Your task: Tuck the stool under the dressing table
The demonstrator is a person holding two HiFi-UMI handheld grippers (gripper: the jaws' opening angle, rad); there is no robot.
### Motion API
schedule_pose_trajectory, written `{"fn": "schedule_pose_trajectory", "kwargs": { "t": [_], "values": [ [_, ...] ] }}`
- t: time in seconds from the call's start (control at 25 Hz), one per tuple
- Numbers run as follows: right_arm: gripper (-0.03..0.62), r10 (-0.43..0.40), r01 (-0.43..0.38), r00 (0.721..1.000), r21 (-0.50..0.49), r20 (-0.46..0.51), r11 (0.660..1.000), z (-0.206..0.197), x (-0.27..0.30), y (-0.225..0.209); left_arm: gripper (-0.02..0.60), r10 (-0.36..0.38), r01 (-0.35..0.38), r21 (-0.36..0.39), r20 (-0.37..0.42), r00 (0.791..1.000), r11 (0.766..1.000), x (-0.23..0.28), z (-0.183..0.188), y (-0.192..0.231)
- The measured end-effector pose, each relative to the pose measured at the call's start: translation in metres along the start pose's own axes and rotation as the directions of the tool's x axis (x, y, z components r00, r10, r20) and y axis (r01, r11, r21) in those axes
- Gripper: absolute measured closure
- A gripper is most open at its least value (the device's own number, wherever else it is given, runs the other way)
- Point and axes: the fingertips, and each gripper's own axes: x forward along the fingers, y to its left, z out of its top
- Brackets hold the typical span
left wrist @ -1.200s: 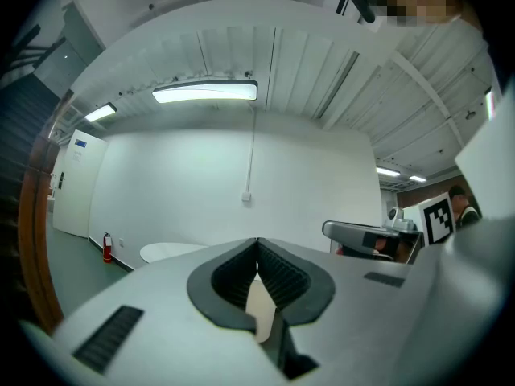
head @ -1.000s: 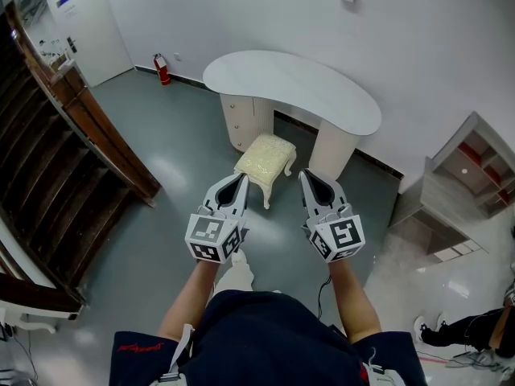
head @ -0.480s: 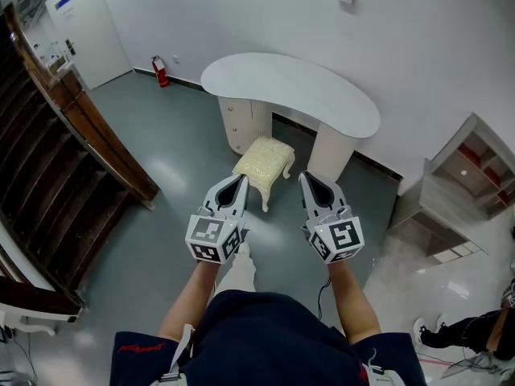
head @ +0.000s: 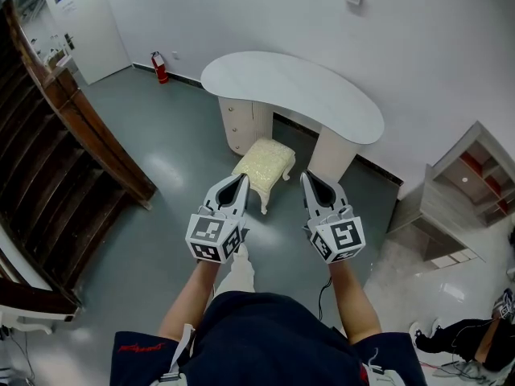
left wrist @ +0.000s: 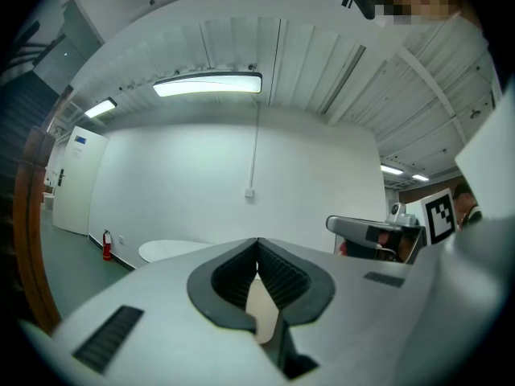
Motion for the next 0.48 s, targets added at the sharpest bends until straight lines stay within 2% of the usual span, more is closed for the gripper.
{"fn": "schedule_pose_trajectory", "kwargs": {
  "t": [0.48],
  "values": [
    [0.582, -0.014, 0.013, 1.0, -0.003, -0.021, 1.0, -0.02, 0.09, -0.031, 0.566, -0.018, 0.017, -0.014, -0.012, 1.0, 1.0, 0.07, 0.001, 0.068]
  ]
}}
